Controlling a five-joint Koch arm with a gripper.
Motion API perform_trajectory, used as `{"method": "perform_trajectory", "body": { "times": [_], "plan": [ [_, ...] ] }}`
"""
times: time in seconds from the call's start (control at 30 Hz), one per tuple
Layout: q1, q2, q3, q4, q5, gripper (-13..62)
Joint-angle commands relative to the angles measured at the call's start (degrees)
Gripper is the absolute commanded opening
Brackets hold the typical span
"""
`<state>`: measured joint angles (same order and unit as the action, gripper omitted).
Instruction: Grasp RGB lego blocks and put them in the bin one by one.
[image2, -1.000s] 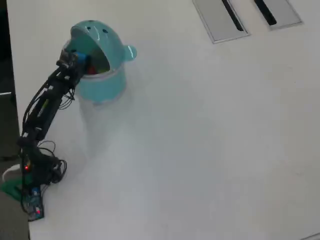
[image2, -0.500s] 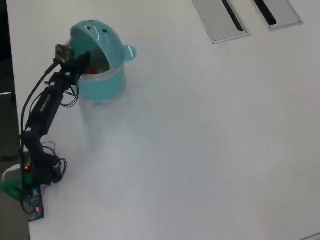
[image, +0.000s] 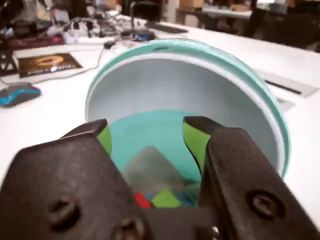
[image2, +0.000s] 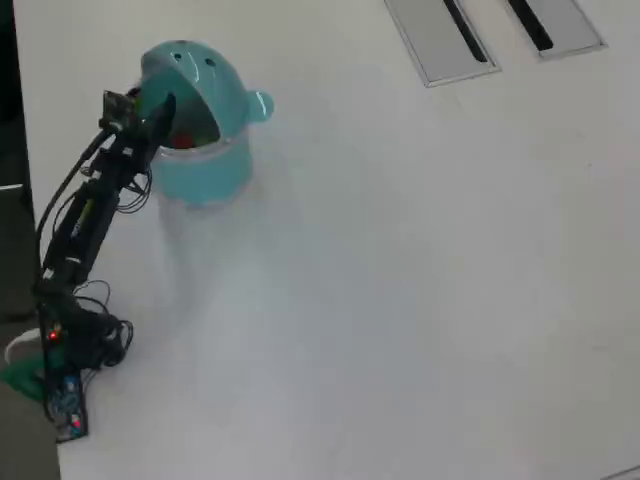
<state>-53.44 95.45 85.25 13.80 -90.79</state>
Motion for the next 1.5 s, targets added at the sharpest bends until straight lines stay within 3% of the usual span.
{"method": "perform_trajectory", "body": {
  "times": [0.0,0.3,0.6,0.93,1.47],
  "plan": [
    [1.76,4.92,-0.70,-5.54,2.29,25.8],
    [7.03,16.87,10.81,-10.02,11.16,25.8],
    [16.44,26.81,20.30,-14.15,32.43,25.8],
    [23.64,33.66,26.37,-15.47,48.96,26.0],
    [34.28,39.73,34.80,-15.38,64.07,26.2]
  ]
}}
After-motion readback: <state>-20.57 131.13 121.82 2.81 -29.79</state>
